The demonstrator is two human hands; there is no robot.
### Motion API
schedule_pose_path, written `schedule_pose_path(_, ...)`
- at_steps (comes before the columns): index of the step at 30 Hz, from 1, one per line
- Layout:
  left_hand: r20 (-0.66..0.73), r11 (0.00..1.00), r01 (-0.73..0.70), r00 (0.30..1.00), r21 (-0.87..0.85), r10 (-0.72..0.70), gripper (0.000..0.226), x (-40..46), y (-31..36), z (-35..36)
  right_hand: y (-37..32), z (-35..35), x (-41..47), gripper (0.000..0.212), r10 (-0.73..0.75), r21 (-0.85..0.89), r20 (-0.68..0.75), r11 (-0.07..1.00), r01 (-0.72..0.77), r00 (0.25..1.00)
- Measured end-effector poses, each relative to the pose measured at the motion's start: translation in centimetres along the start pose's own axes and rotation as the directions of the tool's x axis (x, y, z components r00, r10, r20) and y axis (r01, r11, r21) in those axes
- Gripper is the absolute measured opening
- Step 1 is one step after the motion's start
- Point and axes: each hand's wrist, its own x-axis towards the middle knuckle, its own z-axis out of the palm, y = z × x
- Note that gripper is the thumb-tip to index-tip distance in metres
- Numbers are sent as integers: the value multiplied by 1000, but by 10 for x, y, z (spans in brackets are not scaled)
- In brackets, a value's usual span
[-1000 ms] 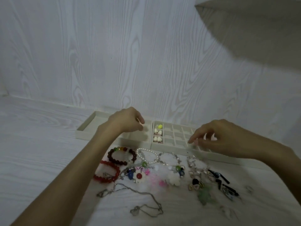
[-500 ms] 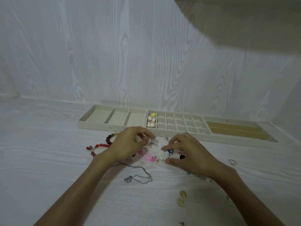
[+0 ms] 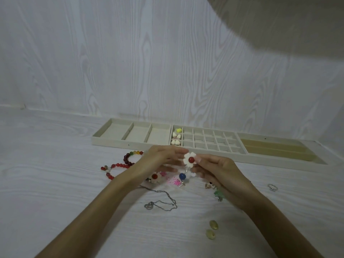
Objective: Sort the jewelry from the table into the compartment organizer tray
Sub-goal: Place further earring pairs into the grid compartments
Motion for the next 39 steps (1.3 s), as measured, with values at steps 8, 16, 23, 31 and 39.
schedule_pose_path(8, 0, 992, -80, 997, 95, 80, 28, -2, -11, 8, -3, 1, -3, 46, 9, 308, -9, 951, -6, 1000)
schedule_pose_path(16, 82, 961, -165, 985, 222, 151, 19, 19, 17, -12, -26, -10, 12, 49, -13, 316, -26, 949, 21, 1000)
schedule_pose_path(23, -151, 953, -161, 967, 256, 204, 21, 73, 66, -33, -77, -19, 68, 30, -76, 336, 63, 941, 50, 995)
schedule_pose_path(31, -268, 998, -20, 963, 62, 36, 27, 137, 38, -36, -58, -30, 139, 28, 12, 184, -127, 983, 11, 992)
schedule_pose_path(39, -278, 944, 36, 959, 328, 61, 25, 179, 37, -40, -47, -34, 167, 26, -51, -197, -221, 980, 7, 974)
